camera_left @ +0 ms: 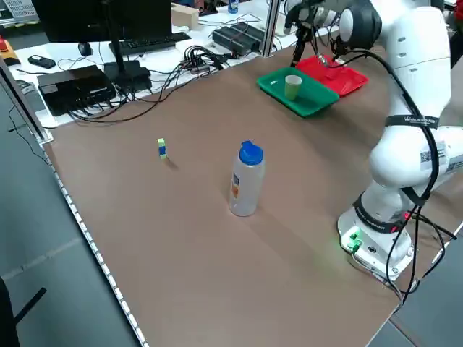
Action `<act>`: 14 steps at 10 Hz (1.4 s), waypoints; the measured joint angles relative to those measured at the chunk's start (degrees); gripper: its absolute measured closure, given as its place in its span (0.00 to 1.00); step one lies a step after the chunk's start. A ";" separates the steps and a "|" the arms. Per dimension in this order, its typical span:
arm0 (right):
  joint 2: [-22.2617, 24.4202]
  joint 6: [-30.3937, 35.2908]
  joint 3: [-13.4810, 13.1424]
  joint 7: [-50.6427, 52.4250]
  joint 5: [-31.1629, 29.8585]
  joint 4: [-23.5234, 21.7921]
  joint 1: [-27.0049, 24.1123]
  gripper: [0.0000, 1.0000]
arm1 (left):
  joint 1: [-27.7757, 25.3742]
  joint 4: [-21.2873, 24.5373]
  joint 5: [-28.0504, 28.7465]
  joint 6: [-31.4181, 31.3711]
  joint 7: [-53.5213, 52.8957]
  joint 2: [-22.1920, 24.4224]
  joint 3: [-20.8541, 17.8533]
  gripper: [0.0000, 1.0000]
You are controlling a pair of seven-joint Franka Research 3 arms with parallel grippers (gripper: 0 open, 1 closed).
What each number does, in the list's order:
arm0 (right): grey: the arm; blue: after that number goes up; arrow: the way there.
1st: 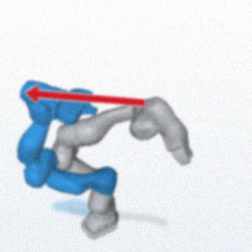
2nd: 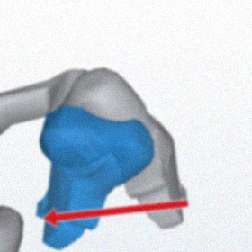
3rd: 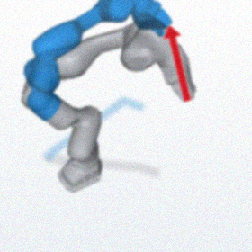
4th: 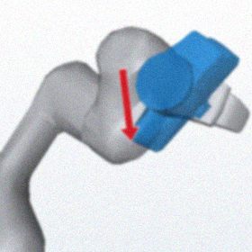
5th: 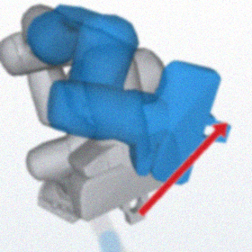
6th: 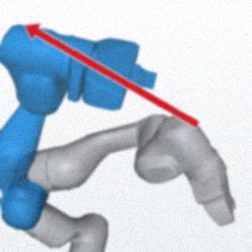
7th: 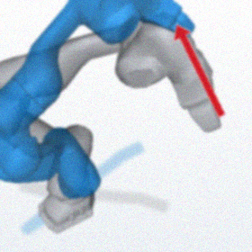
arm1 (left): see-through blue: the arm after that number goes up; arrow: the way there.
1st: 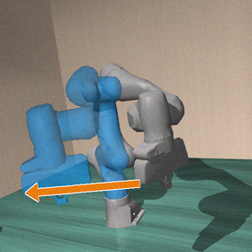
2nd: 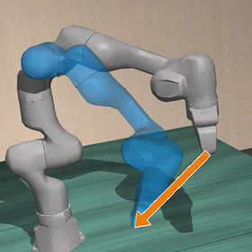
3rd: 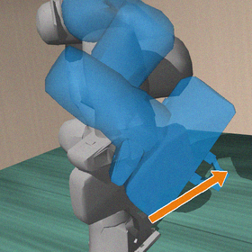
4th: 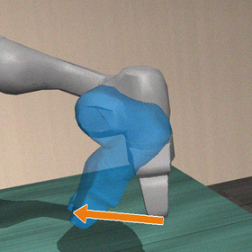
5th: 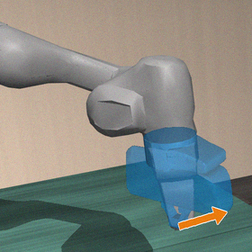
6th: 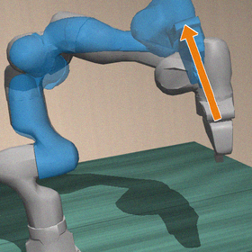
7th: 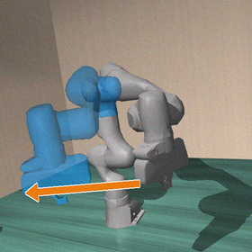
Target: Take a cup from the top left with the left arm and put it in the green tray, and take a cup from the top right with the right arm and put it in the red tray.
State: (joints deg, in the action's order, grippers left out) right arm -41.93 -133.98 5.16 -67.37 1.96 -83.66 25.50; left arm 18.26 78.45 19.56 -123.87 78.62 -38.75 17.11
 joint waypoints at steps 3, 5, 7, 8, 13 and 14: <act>-0.14 -0.20 -0.37 0.00 -0.10 0.03 0.01 0.84 | -6.59 -0.17 -5.57 9.62 -9.53 8.01 0.08 0.00; -0.14 -0.23 -0.41 0.00 -0.12 0.16 0.01 0.65 | -13.52 -0.13 -8.07 18.06 -22.23 12.06 0.08 0.00; -0.14 -0.26 -0.43 0.01 -0.17 0.48 0.04 0.35 | -20.18 -0.11 -9.49 22.90 -33.44 15.47 0.10 0.00; -0.14 -0.26 -0.43 0.01 -0.19 0.80 0.05 0.33 | -22.66 -0.09 -9.73 24.92 -38.54 17.24 0.10 0.00; 0.79 13.63 -1.47 2.24 -3.23 9.68 -2.32 0.25 | -26.70 0.09 -16.50 34.45 -62.88 26.72 -3.67 0.00; 1.24 19.12 -1.67 5.55 -3.30 13.24 -5.19 0.25 | -25.43 0.31 -16.72 36.77 -64.61 28.73 -4.58 0.00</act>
State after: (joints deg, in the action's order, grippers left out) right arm -40.69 -114.85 3.49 -61.82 -1.34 -70.42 20.30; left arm -7.17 78.75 2.84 -87.09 14.01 -10.02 12.54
